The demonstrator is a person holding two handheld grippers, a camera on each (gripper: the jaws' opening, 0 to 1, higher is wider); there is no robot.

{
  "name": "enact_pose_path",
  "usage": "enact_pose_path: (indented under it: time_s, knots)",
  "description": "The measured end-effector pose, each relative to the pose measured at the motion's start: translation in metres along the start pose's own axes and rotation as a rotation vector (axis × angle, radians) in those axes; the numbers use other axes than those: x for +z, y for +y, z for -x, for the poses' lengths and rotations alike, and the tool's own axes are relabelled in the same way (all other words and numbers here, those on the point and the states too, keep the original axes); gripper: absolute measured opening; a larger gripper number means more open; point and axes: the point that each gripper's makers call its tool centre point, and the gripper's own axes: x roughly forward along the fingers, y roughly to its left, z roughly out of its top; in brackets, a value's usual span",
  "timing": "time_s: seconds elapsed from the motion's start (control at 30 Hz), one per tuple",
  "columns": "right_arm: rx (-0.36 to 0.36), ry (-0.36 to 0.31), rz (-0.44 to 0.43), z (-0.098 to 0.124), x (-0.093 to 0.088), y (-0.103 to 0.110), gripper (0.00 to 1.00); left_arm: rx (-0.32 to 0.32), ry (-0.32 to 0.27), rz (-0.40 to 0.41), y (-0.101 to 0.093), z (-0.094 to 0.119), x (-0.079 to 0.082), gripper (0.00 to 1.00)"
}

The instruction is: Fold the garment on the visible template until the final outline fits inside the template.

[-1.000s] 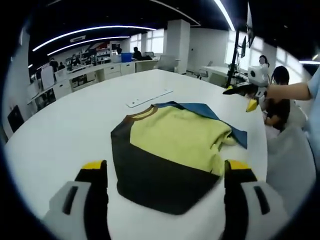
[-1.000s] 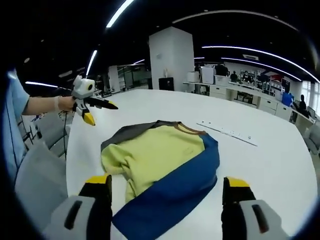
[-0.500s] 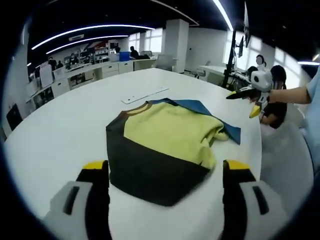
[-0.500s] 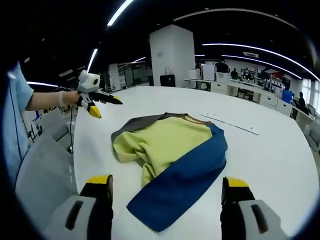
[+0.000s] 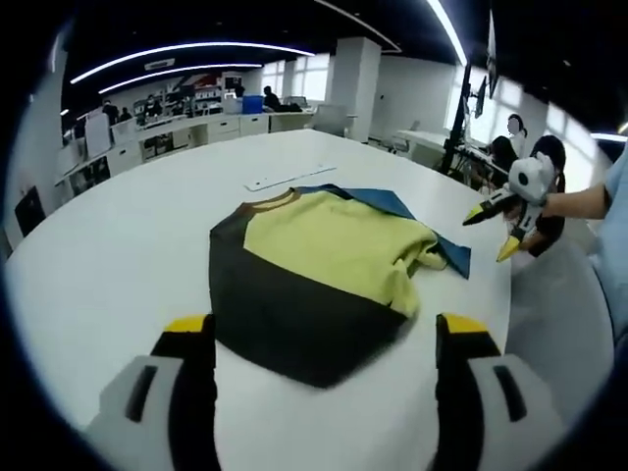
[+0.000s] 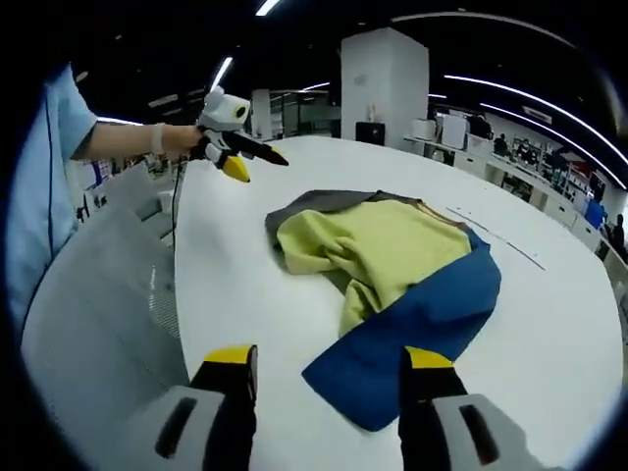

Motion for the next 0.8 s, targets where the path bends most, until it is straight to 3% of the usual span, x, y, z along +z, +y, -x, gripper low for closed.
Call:
enact_pose_path:
  time_s: [0.17,0.5,0.8]
  knots:
    - [0.032,0.040,0.025,-0.009,-0.007,0.006,0.46,-0.001,0.007,0.010,-0.001,0.003,-0.007,0.89]
    - [0.074,0.163,0.135,-0.028,-0.029,0.015,0.17,0.001,0.012,0.046,-0.003,0.010,-0.018,0.87]
    - [0.075,0.181,0.174,-0.037,-0.032,0.012,0.09,0.003,0.022,0.068,-0.005,0.015,-0.025,0.86]
